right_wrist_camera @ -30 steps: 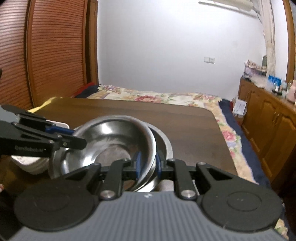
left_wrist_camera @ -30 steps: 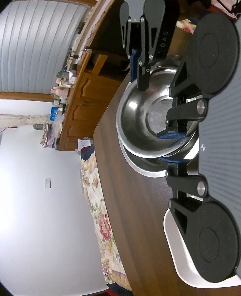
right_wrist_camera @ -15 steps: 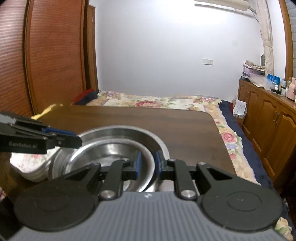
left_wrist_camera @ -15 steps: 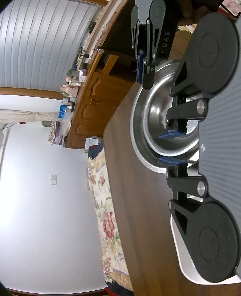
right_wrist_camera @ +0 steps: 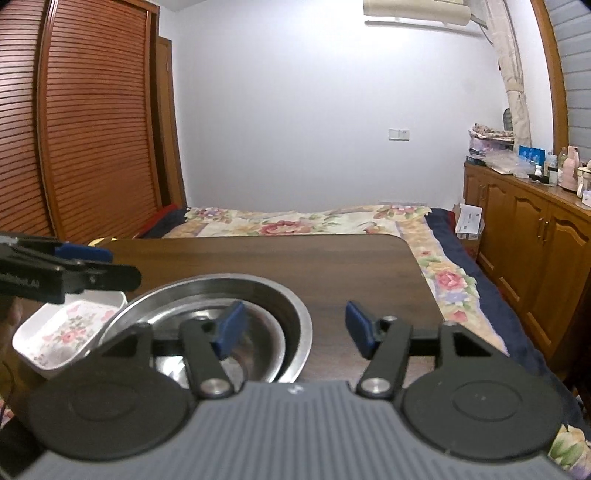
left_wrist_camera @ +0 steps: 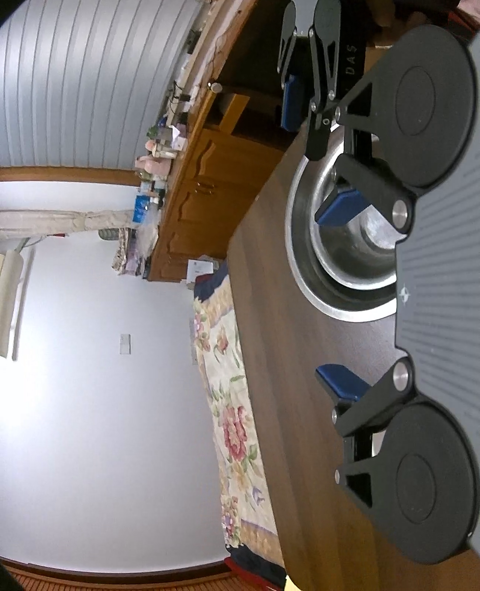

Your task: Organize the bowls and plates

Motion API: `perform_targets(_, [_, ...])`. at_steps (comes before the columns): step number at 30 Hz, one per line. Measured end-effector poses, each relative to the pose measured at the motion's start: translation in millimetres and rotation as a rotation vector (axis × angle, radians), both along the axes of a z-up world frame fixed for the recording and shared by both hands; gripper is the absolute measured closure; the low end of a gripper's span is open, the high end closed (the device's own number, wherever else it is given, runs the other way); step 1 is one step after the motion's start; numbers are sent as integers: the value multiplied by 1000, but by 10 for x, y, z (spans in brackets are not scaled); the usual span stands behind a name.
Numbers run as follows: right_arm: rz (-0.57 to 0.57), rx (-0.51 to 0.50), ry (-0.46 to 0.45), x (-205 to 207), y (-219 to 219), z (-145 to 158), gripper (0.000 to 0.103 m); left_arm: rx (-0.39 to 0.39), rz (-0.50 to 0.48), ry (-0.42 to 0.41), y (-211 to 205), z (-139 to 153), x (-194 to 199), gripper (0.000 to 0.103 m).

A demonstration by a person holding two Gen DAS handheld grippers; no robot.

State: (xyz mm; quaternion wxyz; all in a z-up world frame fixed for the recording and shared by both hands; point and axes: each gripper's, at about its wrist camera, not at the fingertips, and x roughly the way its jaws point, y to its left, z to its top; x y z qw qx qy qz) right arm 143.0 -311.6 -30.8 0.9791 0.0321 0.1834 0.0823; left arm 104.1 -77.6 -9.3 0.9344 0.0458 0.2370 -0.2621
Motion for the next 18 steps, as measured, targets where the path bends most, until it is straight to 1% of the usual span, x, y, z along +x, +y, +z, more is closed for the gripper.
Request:
perform_targets(10, [-14, 58, 21, 18, -7, -148, 40, 15, 5, 45, 3, -100, 24, 20])
perform_targets(12, [-14, 64, 23, 17, 6, -161, 40, 17, 5, 57, -5, -110, 46, 24])
perform_targets(14, [-13, 67, 27, 17, 25, -173, 40, 21, 3, 71, -4, -131, 54, 31])
perform_targets(16, [-12, 71, 29, 17, 29, -180, 40, 26, 1, 87, -3, -143, 79, 36])
perform_targets(18, [-11, 76, 31, 18, 30, -184, 40, 30, 3, 103, -4, -163, 93, 39])
